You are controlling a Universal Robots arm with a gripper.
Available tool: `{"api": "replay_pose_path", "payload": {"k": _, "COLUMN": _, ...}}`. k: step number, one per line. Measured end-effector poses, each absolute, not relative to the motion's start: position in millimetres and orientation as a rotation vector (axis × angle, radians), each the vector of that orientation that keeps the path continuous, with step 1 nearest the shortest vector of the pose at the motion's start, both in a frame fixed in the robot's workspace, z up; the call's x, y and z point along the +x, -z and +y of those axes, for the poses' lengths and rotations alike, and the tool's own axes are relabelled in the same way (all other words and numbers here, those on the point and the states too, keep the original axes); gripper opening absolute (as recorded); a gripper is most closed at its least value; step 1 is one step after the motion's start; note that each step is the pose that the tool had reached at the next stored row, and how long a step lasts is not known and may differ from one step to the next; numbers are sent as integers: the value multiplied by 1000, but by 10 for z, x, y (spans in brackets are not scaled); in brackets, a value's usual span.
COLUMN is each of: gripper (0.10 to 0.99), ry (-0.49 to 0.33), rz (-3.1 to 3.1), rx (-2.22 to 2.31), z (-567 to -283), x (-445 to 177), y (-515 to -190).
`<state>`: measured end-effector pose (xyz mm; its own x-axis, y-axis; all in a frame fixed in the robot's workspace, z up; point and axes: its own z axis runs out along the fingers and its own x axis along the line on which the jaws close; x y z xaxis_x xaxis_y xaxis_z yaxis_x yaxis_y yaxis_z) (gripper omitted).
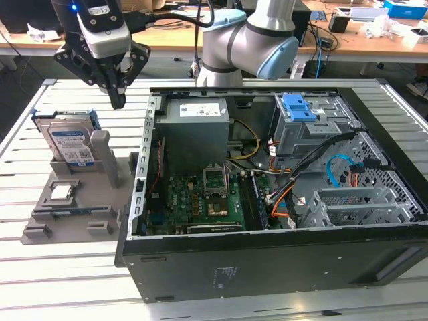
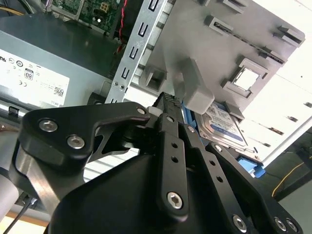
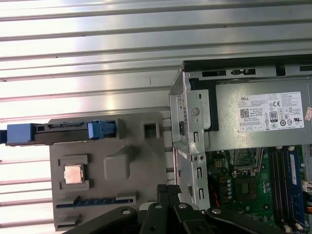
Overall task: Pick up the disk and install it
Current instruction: 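Reach for the disk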
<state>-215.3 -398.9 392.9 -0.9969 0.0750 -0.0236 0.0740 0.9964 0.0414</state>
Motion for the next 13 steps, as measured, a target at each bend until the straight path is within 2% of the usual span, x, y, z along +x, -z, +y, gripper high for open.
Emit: {"api": "replay_pose_path", "payload": {"k": 13, "gripper": 106, "ry": -62, "rz": 3114, "rx": 116, "z": -3988, "x": -2310, "y": -3927}}
